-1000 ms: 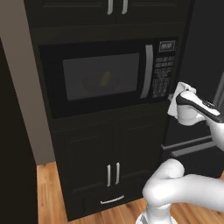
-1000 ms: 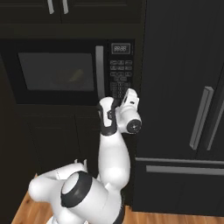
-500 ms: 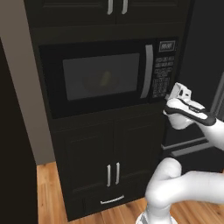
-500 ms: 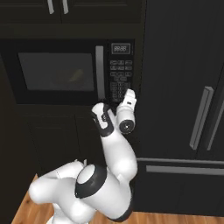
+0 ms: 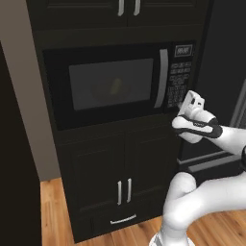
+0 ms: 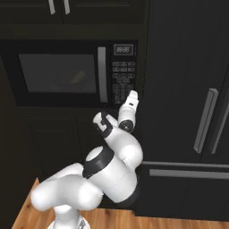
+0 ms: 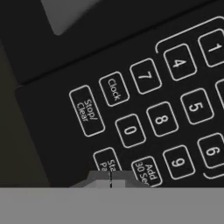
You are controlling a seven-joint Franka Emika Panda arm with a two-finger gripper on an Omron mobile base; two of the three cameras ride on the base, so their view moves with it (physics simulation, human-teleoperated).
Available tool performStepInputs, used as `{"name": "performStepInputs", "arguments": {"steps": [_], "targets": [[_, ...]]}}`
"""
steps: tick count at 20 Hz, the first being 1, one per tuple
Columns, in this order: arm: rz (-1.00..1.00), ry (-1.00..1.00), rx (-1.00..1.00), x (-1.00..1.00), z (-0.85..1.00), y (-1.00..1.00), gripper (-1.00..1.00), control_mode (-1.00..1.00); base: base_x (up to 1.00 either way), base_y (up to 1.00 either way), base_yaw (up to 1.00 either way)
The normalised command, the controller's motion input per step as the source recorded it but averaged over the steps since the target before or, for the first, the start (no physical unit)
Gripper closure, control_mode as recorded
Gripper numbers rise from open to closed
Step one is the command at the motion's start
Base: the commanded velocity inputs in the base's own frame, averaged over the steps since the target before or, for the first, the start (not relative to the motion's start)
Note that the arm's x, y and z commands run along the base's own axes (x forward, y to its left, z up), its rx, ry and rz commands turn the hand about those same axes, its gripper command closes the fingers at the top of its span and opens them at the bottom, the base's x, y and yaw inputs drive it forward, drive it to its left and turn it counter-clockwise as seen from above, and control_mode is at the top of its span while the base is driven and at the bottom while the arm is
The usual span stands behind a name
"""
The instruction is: Pick the corn from the sink and place it in the bowl. Then pick the bowl and place it in the microwave. Then close the microwave door and press the start button.
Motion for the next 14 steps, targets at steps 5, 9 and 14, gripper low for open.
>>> {"name": "performStepInputs", "arguments": {"steps": [5, 9, 14], "targets": [[-0.04, 0.04, 0.0, 0.36, -0.01, -0.12, 1.0, -1.0, 0.0, 0.0, 0.0], [-0.01, 0.02, 0.0, 0.28, -0.11, -0.13, 1.0, -1.0, 0.0, 0.0, 0.0], [0.0, 0.01, 0.01, 0.12, -0.04, -0.1, 1.0, -1.0, 0.0, 0.0, 0.0]]}}
